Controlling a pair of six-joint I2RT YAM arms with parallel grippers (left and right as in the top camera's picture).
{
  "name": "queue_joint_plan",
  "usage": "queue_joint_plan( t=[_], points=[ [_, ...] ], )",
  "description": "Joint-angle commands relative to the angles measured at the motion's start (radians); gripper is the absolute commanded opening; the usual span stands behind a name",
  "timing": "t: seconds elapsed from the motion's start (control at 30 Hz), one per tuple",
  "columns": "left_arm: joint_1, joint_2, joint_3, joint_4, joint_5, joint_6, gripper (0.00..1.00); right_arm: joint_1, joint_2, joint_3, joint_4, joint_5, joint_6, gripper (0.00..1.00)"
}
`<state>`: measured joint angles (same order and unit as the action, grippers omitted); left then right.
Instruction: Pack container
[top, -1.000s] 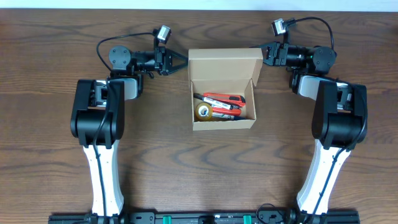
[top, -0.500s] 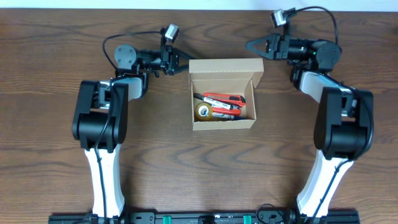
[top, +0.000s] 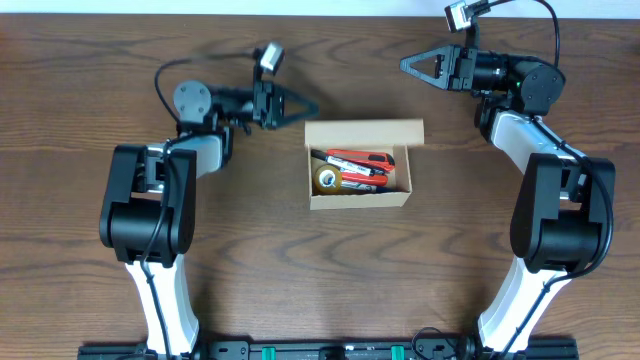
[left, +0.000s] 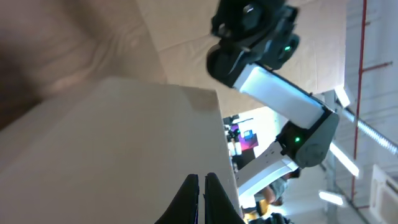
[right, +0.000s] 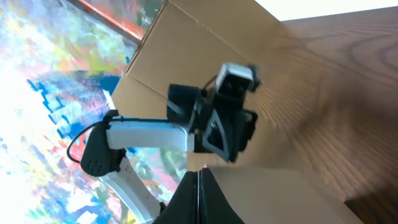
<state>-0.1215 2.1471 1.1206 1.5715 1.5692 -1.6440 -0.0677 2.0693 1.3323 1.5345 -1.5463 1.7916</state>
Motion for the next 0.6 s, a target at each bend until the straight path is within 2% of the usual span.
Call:
queue_joint_plan(
  t=[0.0,0.37,0.47,0.57],
  points=[
    [0.001,-0.003,-0.053,0.014,0.012,0.06,0.06,0.006,-0.051,0.0,0.041,-0.011,0.011,0.02],
    [0.003,-0.141,-0.077,0.015,0.012,0.066,0.06,0.008,-0.185,0.0,0.04,-0.011,0.002,0.02],
    [0.003,-0.214,-0.077,0.015,0.012,0.084,0.05,0.011,-0.244,0.0,0.04,-0.012,-0.086,0.02],
    [0.003,-0.307,-0.076,0.014,0.012,0.154,0.06,0.019,-0.323,0.0,0.04,-0.012,-0.248,0.02]
  ],
)
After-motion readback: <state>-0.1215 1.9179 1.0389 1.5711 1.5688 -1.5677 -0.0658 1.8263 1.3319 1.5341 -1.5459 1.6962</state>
